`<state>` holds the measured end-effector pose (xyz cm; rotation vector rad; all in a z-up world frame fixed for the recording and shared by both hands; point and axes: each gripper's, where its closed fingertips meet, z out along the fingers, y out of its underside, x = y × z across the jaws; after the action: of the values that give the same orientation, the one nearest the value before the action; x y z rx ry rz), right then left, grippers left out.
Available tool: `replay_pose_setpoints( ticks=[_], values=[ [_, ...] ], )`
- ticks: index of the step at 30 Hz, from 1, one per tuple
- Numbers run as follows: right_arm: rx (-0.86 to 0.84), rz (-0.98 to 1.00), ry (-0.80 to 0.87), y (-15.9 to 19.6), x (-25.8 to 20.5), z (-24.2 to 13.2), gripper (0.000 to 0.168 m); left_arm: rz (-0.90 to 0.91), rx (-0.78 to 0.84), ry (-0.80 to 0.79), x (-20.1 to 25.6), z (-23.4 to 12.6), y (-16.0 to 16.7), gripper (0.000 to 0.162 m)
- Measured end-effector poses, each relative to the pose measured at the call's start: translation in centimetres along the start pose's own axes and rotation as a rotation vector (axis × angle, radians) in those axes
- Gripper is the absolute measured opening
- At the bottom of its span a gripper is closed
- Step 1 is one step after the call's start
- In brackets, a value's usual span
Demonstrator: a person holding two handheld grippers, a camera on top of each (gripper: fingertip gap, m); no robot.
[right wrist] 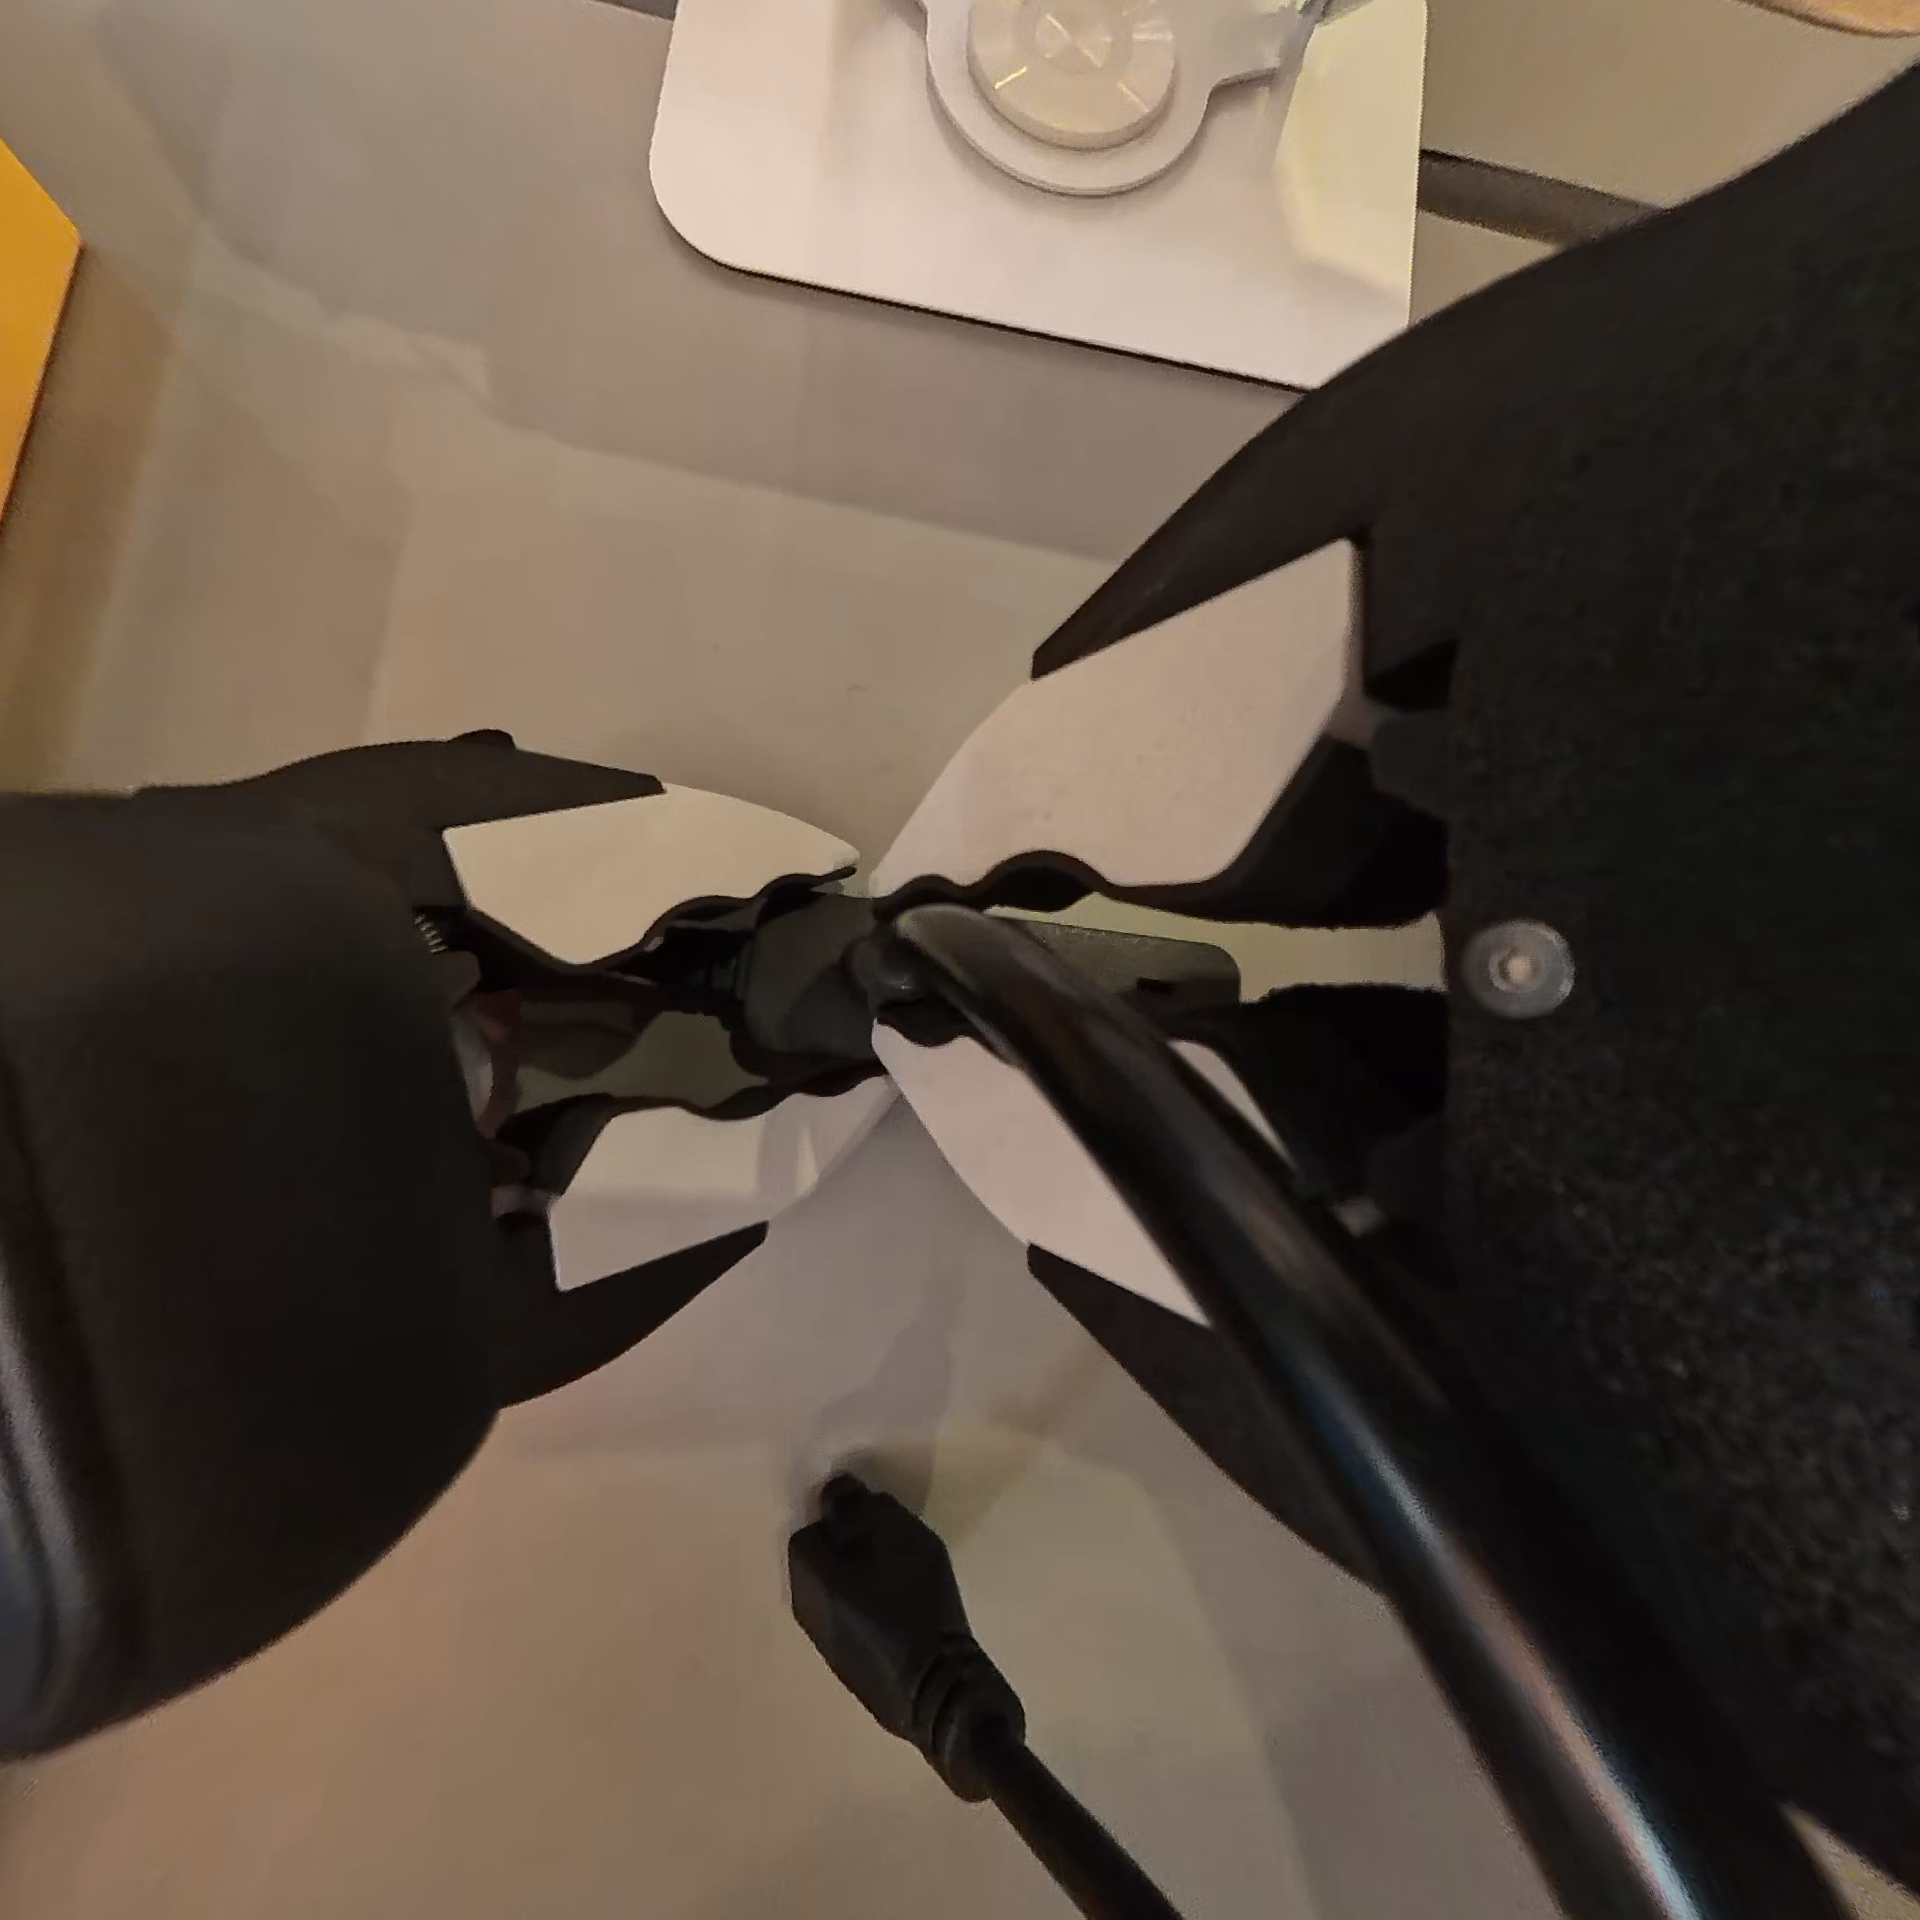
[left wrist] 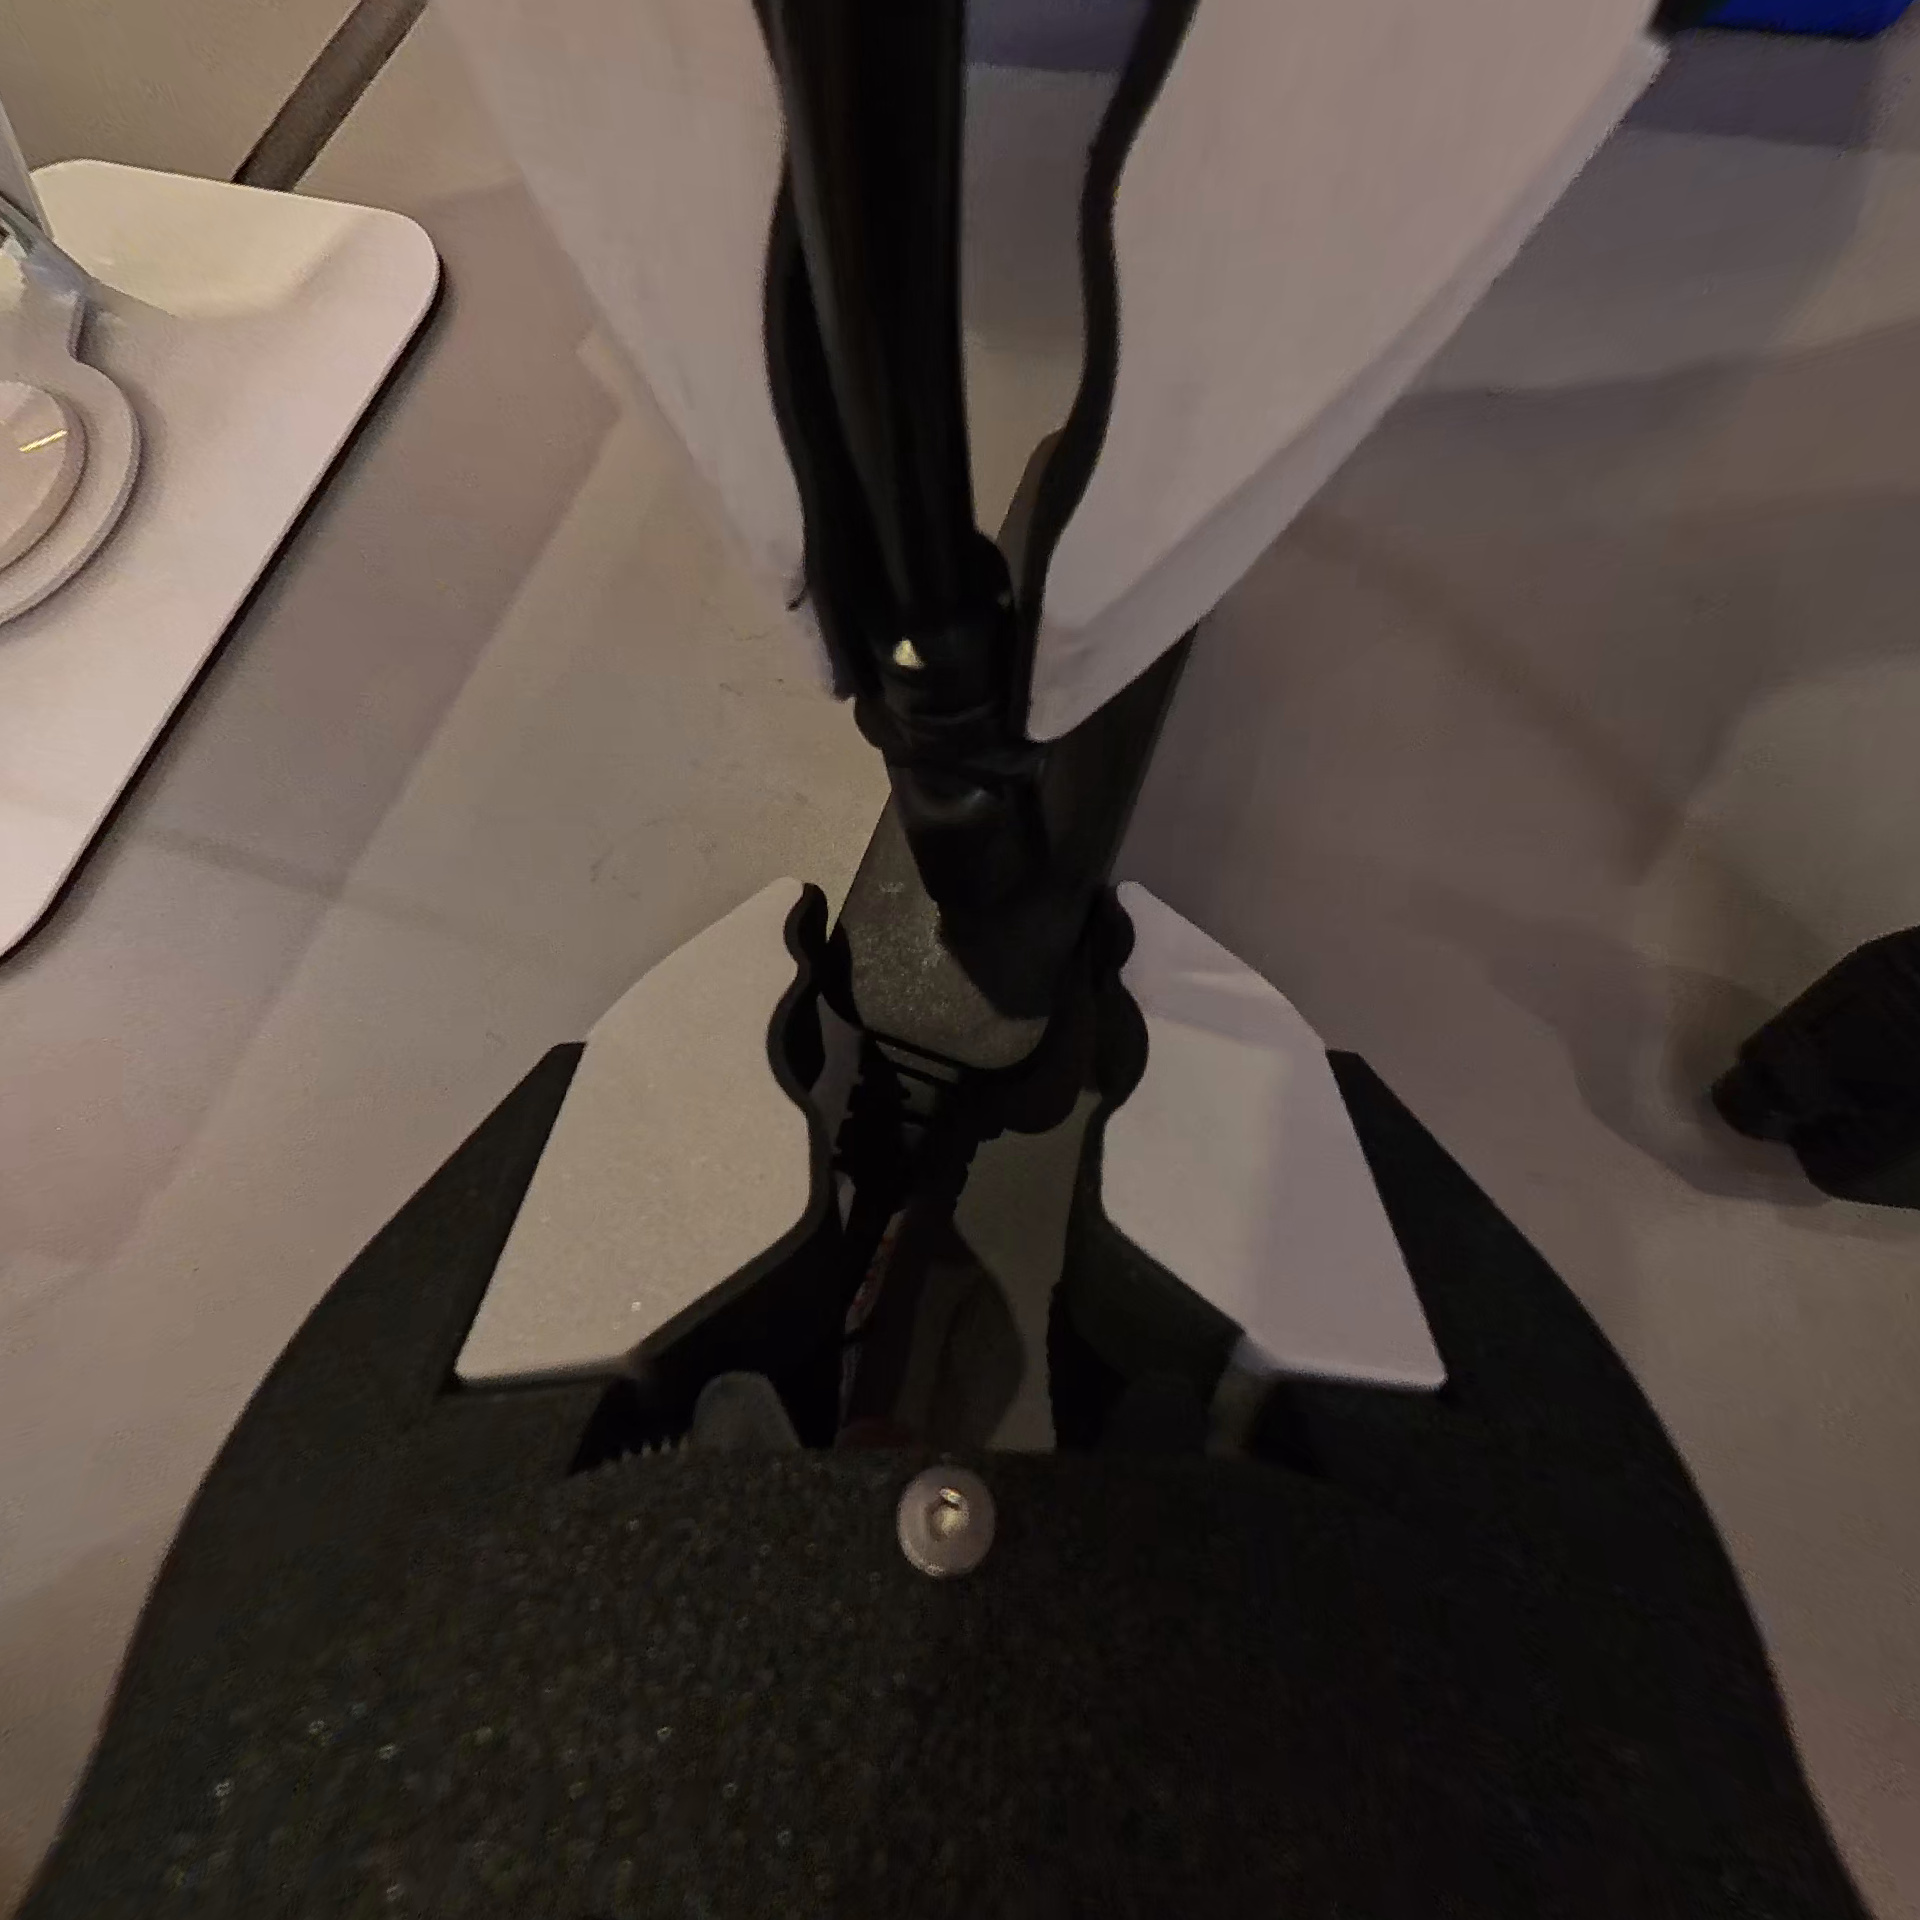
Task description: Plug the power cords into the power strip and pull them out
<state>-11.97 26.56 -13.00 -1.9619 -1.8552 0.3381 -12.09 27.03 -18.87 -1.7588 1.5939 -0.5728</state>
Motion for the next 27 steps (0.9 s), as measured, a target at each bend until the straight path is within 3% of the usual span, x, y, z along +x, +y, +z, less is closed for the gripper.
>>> replay_pose_setpoints(
  ticks=[22, 26, 27],
  values=[
    [0.021, 0.105, -0.039, 0.12, -0.37, 0.22, 0.021, -0.007, 0.001, 0.013, 0.02, 0.09, -0.03, 0.049],
    [0.138, 0.130, 0.000, -0.39, -0.14, 0.20, 0.015, -0.008, 0.002, 0.011, 0.02, 0.10, -0.06, 0.049],
    [0.146, 0.105, 0.029, -0.13, 0.01, 0.21, 0.021, -0.010, 0.003, 0.014, 0.01, 0.09, -0.08, 0.049]
  ],
)
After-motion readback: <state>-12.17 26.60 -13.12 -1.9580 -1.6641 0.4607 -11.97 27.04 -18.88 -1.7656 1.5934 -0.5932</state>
